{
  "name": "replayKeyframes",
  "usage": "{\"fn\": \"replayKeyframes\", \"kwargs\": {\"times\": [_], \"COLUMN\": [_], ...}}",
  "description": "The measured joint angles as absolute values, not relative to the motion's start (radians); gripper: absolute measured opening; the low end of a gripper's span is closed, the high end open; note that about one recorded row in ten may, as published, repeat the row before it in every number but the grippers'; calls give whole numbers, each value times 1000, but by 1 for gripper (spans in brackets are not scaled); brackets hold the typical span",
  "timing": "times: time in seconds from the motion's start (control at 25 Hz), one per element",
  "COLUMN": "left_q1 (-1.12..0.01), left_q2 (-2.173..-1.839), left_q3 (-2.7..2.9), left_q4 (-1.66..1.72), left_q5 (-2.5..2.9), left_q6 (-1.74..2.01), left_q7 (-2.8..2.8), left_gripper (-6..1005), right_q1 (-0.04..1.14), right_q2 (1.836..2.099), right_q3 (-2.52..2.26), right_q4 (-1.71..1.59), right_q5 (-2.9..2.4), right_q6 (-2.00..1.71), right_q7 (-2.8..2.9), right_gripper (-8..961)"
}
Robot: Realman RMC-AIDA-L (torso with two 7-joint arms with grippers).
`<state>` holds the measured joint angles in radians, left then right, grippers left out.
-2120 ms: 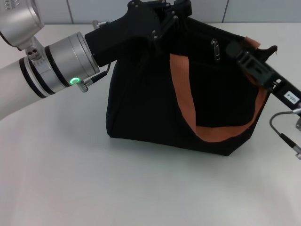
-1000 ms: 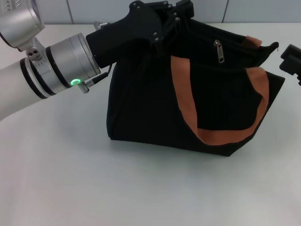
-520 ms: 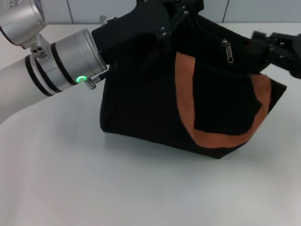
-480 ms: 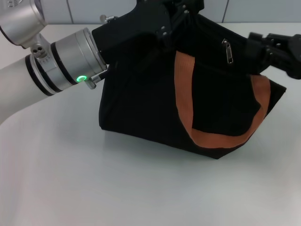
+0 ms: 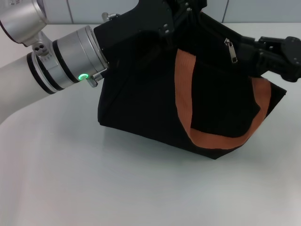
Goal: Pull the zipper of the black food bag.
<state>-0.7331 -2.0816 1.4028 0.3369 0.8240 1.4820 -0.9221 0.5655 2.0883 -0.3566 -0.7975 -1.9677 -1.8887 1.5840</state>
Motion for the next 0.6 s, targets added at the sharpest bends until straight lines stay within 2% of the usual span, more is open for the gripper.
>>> {"fn": "replayKeyframes", "kwargs": {"times": [0.24, 0.6], "left_q1": [-733, -733], "left_q2": [-2082, -2082], "left_q3": [1405, 1411], "left_q4": [337, 338], "left_q5": [823, 821], "left_q6": [1482, 1473], "left_q7": [-922, -923], "left_gripper": [25, 25], "right_q1": [497, 455], "right_q2": [2089, 2090], "right_q3": [-369, -469], "right_q4": [-797, -773], "right_q5": [-1812, -1796], "right_q6": [-1900, -1891], "right_q7": [1495, 1470], "right_gripper": [259, 259]}}
